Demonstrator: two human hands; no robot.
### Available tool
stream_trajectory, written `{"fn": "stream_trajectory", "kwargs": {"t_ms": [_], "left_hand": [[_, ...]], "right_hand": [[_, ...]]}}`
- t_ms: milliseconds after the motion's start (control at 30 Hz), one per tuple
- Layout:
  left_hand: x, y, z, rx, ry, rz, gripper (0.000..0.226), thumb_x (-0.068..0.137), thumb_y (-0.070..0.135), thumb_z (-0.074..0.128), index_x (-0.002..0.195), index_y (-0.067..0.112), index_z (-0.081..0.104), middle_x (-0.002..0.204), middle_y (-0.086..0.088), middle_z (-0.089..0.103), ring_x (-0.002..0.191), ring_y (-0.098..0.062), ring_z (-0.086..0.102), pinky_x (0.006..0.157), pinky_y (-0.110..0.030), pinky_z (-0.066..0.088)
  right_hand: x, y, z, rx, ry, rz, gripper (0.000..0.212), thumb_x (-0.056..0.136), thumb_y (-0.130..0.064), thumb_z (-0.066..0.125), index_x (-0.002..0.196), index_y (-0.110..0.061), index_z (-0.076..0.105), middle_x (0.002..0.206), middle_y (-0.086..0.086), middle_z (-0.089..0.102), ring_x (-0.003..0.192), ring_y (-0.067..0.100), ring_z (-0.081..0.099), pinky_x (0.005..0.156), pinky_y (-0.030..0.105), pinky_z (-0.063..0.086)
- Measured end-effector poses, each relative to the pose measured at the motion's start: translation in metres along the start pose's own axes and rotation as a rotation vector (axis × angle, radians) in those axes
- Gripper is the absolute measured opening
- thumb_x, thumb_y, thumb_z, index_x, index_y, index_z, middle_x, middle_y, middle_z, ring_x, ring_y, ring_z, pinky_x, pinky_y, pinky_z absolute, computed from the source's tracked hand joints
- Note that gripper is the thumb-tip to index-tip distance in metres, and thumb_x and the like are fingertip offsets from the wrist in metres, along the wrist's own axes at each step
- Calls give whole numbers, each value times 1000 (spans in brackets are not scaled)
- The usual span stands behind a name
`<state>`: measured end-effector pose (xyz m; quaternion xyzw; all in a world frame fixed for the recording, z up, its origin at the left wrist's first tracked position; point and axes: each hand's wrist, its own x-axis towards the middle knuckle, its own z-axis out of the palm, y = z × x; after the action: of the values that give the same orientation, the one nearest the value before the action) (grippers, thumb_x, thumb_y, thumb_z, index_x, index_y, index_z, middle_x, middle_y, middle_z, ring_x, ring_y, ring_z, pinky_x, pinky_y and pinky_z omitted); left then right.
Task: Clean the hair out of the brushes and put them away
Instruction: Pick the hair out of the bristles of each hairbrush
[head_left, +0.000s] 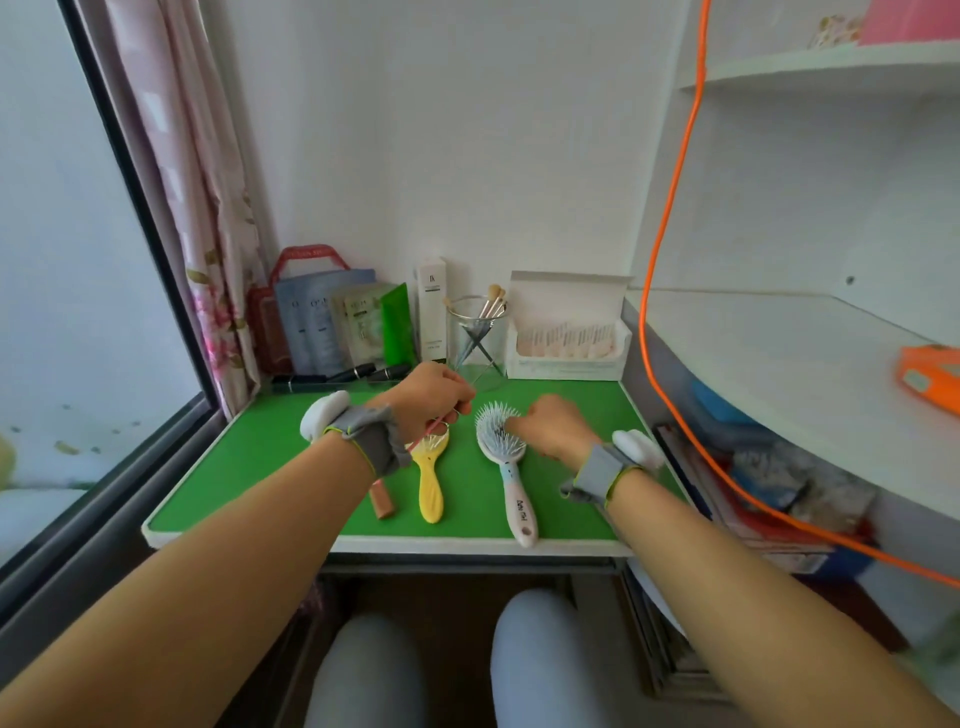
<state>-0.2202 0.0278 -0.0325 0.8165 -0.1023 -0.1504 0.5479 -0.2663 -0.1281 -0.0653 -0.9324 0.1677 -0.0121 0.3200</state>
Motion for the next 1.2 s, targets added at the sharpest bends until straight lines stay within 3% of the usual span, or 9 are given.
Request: {"fn": "stream_trajectory", "kwargs": {"t_ms": [133, 233, 400, 533, 633, 800, 933, 1067, 1200], "left_hand": [[-6, -2, 7, 37, -3, -5, 17, 92, 6, 55, 76, 10, 53, 60, -5, 54, 43, -12, 40, 39, -16, 31], [-10, 0, 10, 47, -2, 2, 17, 92, 7, 55, 75, 10, 53, 60, -4, 55, 43, -11, 40, 38, -15, 31], [-16, 1, 9, 55, -3, 9, 17, 92, 7, 55, 76, 10, 52, 60, -4, 54, 44, -11, 40, 40, -17, 31], [-18, 4, 8, 74, -4, 38, 17, 92, 6, 54, 76, 10, 51, 61, -5, 54, 45, -13, 39, 42, -19, 30], [-18, 8, 7, 85, 20, 79, 11, 92, 5, 54, 82, 9, 51, 61, -5, 55, 46, -13, 39, 43, -21, 30], [-15, 9, 9, 112, 71, 138, 4, 92, 6, 54, 95, 5, 52, 62, -6, 55, 47, -15, 39, 43, -22, 30], [-11, 8, 10, 168, 107, 186, 4, 93, 10, 55, 96, 8, 55, 63, -3, 58, 47, -12, 44, 44, -23, 35], [-11, 8, 12, 239, 156, 284, 12, 96, 13, 47, 105, 10, 54, 72, -8, 62, 59, -17, 54, 59, -32, 49], [-15, 3, 15, 520, 208, 375, 24, 98, 17, 39, 119, 22, 50, 90, -16, 65, 80, -33, 62, 72, -42, 52]], "right_hand": [[-19, 13, 18, -96, -56, -3, 37, 87, -43, 60, 63, -16, 50, 63, -1, 49, 58, 17, 48, 48, 26, 36], [-28, 16, 27, -135, -104, -52, 37, 84, -49, 60, 86, -12, 64, 87, 5, 66, 81, 24, 64, 69, 32, 53], [-34, 22, 33, -172, -123, -22, 30, 82, -42, 65, 76, -14, 57, 77, 3, 61, 68, 19, 55, 62, 27, 46], [-37, 23, 34, -96, -35, 40, 34, 83, -34, 63, 59, -17, 47, 57, -3, 48, 51, 14, 44, 48, 22, 34], [-36, 24, 32, 3, 45, 71, 35, 87, -34, 61, 59, -16, 50, 55, -3, 48, 46, 13, 43, 45, 21, 32], [-33, 19, 25, 85, 187, 81, 35, 91, -35, 56, 67, -10, 54, 64, 3, 55, 52, 19, 50, 46, 24, 33], [-24, 14, 18, 183, 297, 47, 26, 92, -34, 54, 90, -8, 54, 90, 12, 66, 79, 33, 67, 66, 39, 51], [-12, 12, 13, 293, 363, 1, 25, 92, -29, 54, 78, -16, 38, 87, 12, 65, 69, 34, 69, 57, 37, 47], [-3, 14, 9, 276, 395, -21, 24, 90, -27, 55, 82, -13, 38, 81, 11, 60, 68, 35, 66, 54, 35, 43]]}}
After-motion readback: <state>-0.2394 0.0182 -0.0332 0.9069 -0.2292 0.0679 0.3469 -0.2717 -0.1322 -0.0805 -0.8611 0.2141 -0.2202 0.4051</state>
